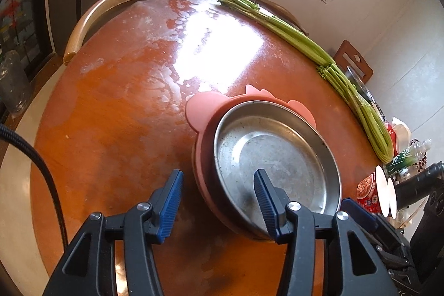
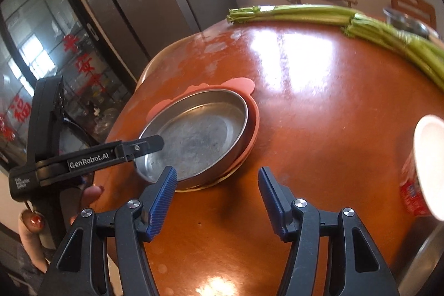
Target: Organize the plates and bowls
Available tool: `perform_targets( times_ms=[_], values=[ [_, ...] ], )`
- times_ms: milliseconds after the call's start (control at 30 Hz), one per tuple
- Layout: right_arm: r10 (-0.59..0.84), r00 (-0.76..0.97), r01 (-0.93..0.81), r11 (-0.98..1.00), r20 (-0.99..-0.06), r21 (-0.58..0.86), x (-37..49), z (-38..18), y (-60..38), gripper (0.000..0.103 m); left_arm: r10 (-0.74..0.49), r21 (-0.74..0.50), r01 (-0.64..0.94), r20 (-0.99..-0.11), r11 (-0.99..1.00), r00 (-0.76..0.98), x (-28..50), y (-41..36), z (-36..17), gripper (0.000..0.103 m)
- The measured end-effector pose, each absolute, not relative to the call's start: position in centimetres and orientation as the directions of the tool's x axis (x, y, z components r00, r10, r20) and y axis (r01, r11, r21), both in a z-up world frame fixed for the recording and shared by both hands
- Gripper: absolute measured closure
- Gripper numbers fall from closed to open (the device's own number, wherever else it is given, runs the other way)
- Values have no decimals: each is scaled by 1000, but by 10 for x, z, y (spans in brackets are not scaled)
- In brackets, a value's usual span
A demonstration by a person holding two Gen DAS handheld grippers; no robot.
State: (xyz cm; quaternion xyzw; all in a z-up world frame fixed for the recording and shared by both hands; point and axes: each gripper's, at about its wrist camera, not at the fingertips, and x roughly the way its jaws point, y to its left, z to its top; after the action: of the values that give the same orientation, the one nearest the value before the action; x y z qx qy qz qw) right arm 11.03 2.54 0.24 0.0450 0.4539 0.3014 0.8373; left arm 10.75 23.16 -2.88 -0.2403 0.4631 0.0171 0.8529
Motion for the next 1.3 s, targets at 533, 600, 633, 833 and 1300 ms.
perform_targets(
  times_ms=[533, 600, 633, 833, 1300],
  values=[
    [550, 396, -459, 812, -736, 360, 126, -6, 29, 40, -214, -379, -206, -808, 902, 549, 134, 208, -35, 50],
    [542, 401, -450, 819, -739, 356, 128, -6, 27, 40, -219, -378, -197, -808, 904, 547, 137, 205, -35, 50],
    [539, 404, -446, 822, -739, 355, 129, -6, 26, 40, -218, -375, -194, -809, 906, 545, 139, 203, -35, 50],
    [498, 441, -418, 850, -747, 320, 130, -5, 17, 40, -231, -372, -171, -812, 912, 537, 150, 190, -35, 49],
    [444, 492, -380, 883, -749, 274, 132, -4, 9, 40, -241, -371, -144, -806, 917, 541, 163, 177, -36, 49]
  ],
)
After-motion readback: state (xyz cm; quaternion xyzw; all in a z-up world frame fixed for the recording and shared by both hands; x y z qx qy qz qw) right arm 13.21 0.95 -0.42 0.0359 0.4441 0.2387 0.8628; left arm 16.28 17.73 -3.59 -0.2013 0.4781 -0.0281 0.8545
